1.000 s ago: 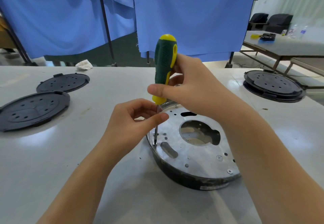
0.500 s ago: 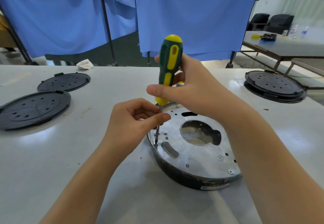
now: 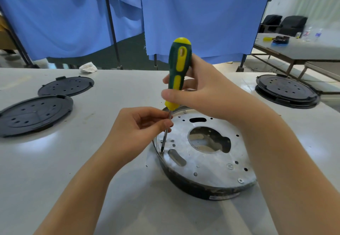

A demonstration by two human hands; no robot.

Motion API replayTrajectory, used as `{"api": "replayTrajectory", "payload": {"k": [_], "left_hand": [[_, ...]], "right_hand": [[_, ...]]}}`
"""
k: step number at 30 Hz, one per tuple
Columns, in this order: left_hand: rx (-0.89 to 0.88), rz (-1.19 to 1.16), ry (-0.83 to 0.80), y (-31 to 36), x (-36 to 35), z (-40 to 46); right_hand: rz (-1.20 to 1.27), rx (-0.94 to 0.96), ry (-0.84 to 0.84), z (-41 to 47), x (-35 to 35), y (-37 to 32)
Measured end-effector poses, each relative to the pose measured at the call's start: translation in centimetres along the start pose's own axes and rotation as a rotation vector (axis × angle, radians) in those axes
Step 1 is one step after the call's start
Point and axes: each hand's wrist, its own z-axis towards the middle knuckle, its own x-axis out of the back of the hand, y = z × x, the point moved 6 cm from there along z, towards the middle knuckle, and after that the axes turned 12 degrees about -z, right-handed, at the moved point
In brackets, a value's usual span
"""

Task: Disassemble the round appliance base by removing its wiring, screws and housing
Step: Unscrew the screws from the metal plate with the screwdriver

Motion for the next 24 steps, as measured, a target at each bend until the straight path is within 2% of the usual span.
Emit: {"api": "replayTrajectory", "payload": {"k": [3,8,15,19,22,24], "left_hand": [[-0.021,0.060,0.023,0.0,-0.2,0.0],[-0.036,0.081,0.003,-0.2,-0.5,0.0],[0.022,0.125,-0.095,-0.5,-0.8,0.1],[-0.006,0.072,-0.017,-0.3,-0.2,0.2],[-0.042,0.028,0.057,-0.2,0.2,0.3],[-0.043,0.004,0.109,-0.3,0.5,0.3]], "right_hand": [[-0.131,-0.025,0.080,0.0,0.2,0.0],[-0.118,0.006,0.150,-0.1,1.0,-0.3],[0.141,0.054,0.109,0.0,0.6,-0.8],[0.201,0.050,0.149,0.2,0.8,-0.6],[0.186,0.035,0.214,0.2,1.4,-0.3],[0.133,-0.019,0.199,0.2,1.4,0.2]]}}
